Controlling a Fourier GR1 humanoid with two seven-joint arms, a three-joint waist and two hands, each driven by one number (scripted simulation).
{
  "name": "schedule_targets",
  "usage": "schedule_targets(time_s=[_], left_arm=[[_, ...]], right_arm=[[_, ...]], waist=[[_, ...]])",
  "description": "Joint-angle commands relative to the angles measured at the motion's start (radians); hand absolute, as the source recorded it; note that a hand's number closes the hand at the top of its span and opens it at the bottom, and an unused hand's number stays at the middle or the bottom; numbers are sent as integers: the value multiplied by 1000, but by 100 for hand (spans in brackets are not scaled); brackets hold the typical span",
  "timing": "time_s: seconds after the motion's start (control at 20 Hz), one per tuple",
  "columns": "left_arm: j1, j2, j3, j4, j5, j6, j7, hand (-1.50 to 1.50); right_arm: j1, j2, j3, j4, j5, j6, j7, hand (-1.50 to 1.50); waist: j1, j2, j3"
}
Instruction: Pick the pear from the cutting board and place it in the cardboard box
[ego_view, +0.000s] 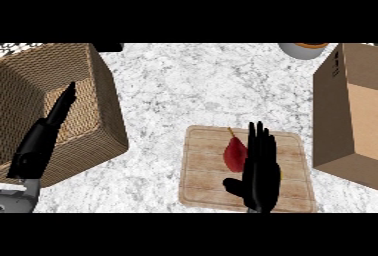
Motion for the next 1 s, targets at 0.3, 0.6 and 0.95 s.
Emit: schedule_targets(time_s=[0.3, 0.6, 0.95], left_arm=[[44, -71, -26, 161, -12, -16, -14, 0], [44, -91, -47, 116, -32, -20, 19, 0], [31, -81, 2, 163, -26, -41, 2, 0]], right_arm=[[-96, 8, -29, 119, -25, -11, 2, 150], [-145, -45, -55, 150, 129, -75, 1, 150], [-115, -17, -47, 161, 283, -179, 62, 150]], waist=[[-4, 32, -31], [-10, 27, -31], [-25, 27, -32]])
